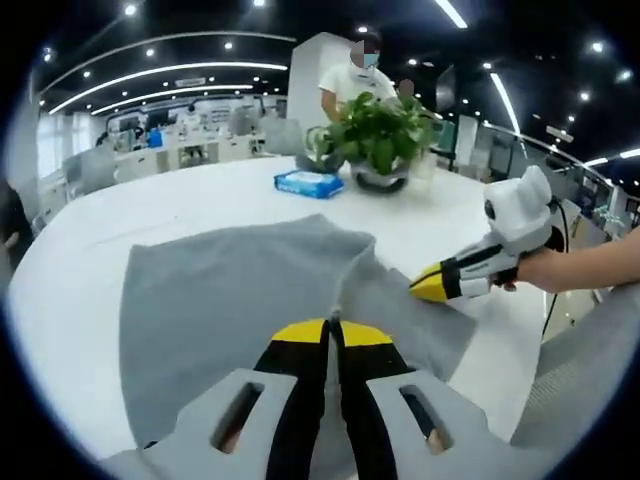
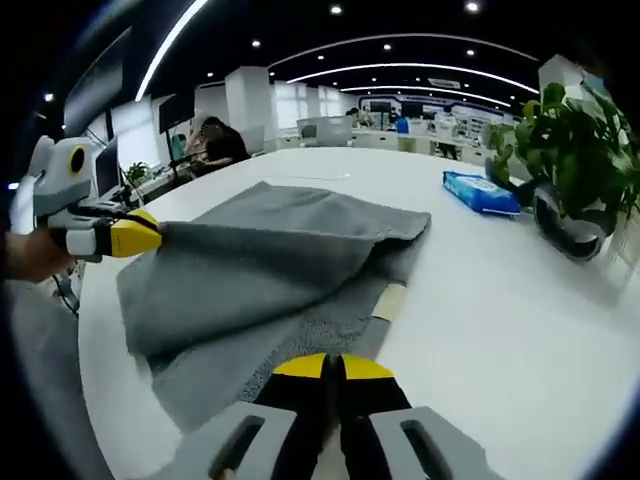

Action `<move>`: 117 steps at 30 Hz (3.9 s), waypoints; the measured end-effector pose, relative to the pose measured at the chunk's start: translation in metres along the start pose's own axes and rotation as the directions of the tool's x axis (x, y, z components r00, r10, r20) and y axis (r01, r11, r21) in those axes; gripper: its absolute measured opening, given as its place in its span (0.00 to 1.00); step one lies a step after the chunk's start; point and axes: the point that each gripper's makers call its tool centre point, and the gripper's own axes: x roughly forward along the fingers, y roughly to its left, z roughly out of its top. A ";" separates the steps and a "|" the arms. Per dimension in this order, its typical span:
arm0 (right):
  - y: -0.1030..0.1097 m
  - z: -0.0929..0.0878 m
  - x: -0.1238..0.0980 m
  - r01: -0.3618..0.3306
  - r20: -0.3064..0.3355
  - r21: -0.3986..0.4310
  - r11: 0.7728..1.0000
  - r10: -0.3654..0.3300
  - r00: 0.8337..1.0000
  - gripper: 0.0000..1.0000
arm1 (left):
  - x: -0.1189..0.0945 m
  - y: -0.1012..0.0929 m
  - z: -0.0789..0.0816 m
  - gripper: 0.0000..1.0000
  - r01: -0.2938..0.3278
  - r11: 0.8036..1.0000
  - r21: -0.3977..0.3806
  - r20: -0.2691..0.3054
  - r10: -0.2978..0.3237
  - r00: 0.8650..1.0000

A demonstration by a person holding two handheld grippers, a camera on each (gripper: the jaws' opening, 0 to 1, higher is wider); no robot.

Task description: Open the folded towel by lifting each exposed corner and separating the folded layers until the towel lies flat within the target outline without major curled edges

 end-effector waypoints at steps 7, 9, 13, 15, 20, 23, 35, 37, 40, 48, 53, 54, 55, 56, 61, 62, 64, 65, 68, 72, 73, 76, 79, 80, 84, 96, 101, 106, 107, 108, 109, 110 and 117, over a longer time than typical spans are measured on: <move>0.000 0.000 0.000 0.027 -0.002 -0.069 0.997 -0.027 1.000 0.00 | -0.024 0.032 -0.003 0.02 -0.065 0.997 -0.041 0.020 0.065 0.998; 0.001 0.000 0.000 0.037 0.001 -0.103 0.994 -0.037 0.999 0.00 | -0.030 0.039 -0.005 0.02 -0.085 0.996 -0.010 0.023 0.085 0.996; 0.000 0.000 0.000 0.046 -0.001 -0.110 0.993 -0.046 0.999 0.00 | -0.042 0.054 -0.011 0.02 -0.113 0.993 0.027 0.008 0.113 0.994; 0.000 0.000 0.000 0.050 -0.005 -0.109 0.993 -0.051 0.999 0.00 | -0.050 0.064 -0.013 0.02 -0.140 0.989 0.041 0.005 0.140 0.990; 0.000 0.000 0.001 0.047 -0.035 -0.125 0.991 -0.052 0.998 0.00 | -0.066 0.089 -0.023 0.02 -0.196 0.980 0.018 -0.013 0.196 0.980; 0.000 0.000 0.003 0.044 -0.056 -0.125 0.991 -0.051 0.997 0.00 | -0.075 0.101 -0.027 0.02 -0.229 0.973 0.005 -0.031 0.229 0.973; -0.001 0.000 0.003 0.013 -0.132 -0.107 0.994 -0.027 0.991 0.00 | -0.096 0.137 -0.046 0.02 -0.295 0.955 0.024 -0.133 0.295 0.946; -0.001 0.000 0.003 0.008 -0.142 -0.101 0.995 -0.023 0.990 0.00 | -0.100 0.146 -0.049 0.02 -0.306 0.952 0.020 -0.140 0.306 0.942; 0.001 -0.001 0.002 0.008 -0.153 -0.106 0.994 -0.024 0.988 0.00 | -0.107 0.157 -0.061 0.02 -0.337 0.941 0.028 -0.183 0.337 0.924; -0.002 -0.001 0.003 -0.005 -0.170 -0.069 0.998 -0.007 0.985 0.00 | -0.122 0.168 -0.083 0.02 -0.380 0.925 0.019 -0.254 0.372 0.893; -0.001 -0.002 0.003 -0.016 -0.183 -0.092 0.996 -0.001 0.983 0.00 | -0.124 0.169 -0.094 0.02 -0.395 0.918 0.050 -0.304 0.390 0.869; -0.001 -0.002 0.003 -0.019 -0.188 -0.098 0.995 0.000 0.982 0.00 | -0.123 0.170 -0.097 0.02 -0.394 0.917 0.055 -0.312 0.391 0.866; -0.001 -0.002 0.003 -0.020 -0.191 -0.100 0.995 0.001 0.982 0.00 | -0.122 0.170 -0.098 0.02 -0.393 0.918 0.062 -0.318 0.391 0.864; -0.001 -0.002 0.003 -0.021 -0.191 -0.101 0.995 0.001 0.982 0.00 | -0.120 0.173 -0.101 0.02 -0.389 0.919 0.067 -0.325 0.389 0.862; -0.001 -0.003 0.002 -0.020 -0.187 -0.112 0.994 -0.001 0.982 0.00 | -0.119 0.175 -0.103 0.02 -0.388 0.918 0.081 -0.328 0.392 0.859; -0.001 -0.003 0.002 -0.020 -0.187 -0.112 0.994 -0.001 0.982 0.00 | -0.119 0.176 -0.104 0.02 -0.387 0.919 0.077 -0.331 0.390 0.859; -0.002 -0.003 0.001 -0.021 -0.184 -0.106 0.994 0.001 0.983 0.00 | -0.119 0.177 -0.106 0.02 -0.390 0.919 0.066 -0.330 0.389 0.860; -0.003 -0.003 0.001 -0.022 -0.184 -0.099 0.995 0.003 0.983 0.00 | -0.120 0.178 -0.106 0.02 -0.395 0.917 0.058 -0.328 0.391 0.860; -0.003 -0.004 0.000 -0.025 -0.185 -0.096 0.995 0.007 0.983 0.00 | -0.120 0.180 -0.107 0.02 -0.401 0.915 0.045 -0.330 0.393 0.859; -0.003 -0.004 0.000 -0.027 -0.182 -0.101 0.995 0.008 0.983 0.00 | -0.122 0.183 -0.108 0.02 -0.407 0.913 0.031 -0.336 0.393 0.856; -0.003 -0.004 0.000 -0.026 -0.182 -0.105 0.994 0.006 0.983 0.00 | -0.122 0.184 -0.108 0.02 -0.409 0.912 0.027 -0.337 0.394 0.855; -0.003 -0.004 0.000 -0.025 -0.176 -0.120 0.992 0.004 0.984 0.00 | -0.126 0.187 -0.110 0.02 -0.411 0.912 0.017 -0.334 0.392 0.857; -0.004 -0.004 -0.001 -0.023 -0.174 -0.115 0.993 0.002 0.985 0.00 | -0.131 0.192 -0.112 0.02 -0.425 0.905 -0.017 -0.336 0.395 0.855; -0.004 -0.005 -0.002 -0.022 -0.174 -0.116 0.993 0.001 0.985 0.00 | -0.133 0.194 -0.113 0.02 -0.429 0.903 -0.023 -0.336 0.397 0.854; -0.007 -0.006 -0.004 -0.012 -0.170 -0.118 0.993 -0.009 0.985 0.00 | -0.144 0.203 -0.118 0.02 -0.454 0.890 -0.051 -0.343 0.411 0.845; -0.019 -0.008 -0.008 0.008 -0.145 -0.102 0.995 -0.023 0.989 0.00 | -0.178 0.221 -0.131 0.02 -0.523 0.850 -0.066 -0.352 0.470 0.809; -0.026 -0.009 -0.011 0.017 -0.142 -0.094 0.995 -0.030 0.989 0.00 | -0.189 0.226 -0.136 0.01 -0.545 0.833 -0.095 -0.348 0.485 0.802; -0.034 -0.010 -0.014 0.029 -0.137 -0.082 0.996 -0.040 0.990 0.00 | -0.200 0.230 -0.139 0.01 -0.567 0.819 -0.091 -0.348 0.508 0.788; -0.036 -0.011 -0.015 0.032 -0.136 -0.079 0.996 -0.042 0.990 0.00 | -0.202 0.230 -0.139 0.01 -0.571 0.816 -0.089 -0.349 0.512 0.785; -0.037 -0.011 -0.016 0.034 -0.135 -0.076 0.996 -0.044 0.990 0.00 | -0.202 0.231 -0.140 0.01 -0.573 0.815 -0.088 -0.350 0.513 0.784; -0.039 -0.011 -0.017 0.039 -0.134 -0.073 0.997 -0.048 0.990 0.00 | -0.203 0.231 -0.140 0.01 -0.575 0.814 -0.087 -0.350 0.515 0.782; -0.041 -0.012 -0.017 0.041 -0.133 -0.070 0.997 -0.050 0.990 0.00 | -0.205 0.229 -0.140 0.01 -0.578 0.811 -0.088 -0.351 0.518 0.780; -0.054 -0.017 -0.026 0.070 -0.127 -0.054 0.996 -0.077 0.989 0.00 | -0.218 0.226 -0.144 0.01 -0.601 0.793 -0.098 -0.351 0.538 0.766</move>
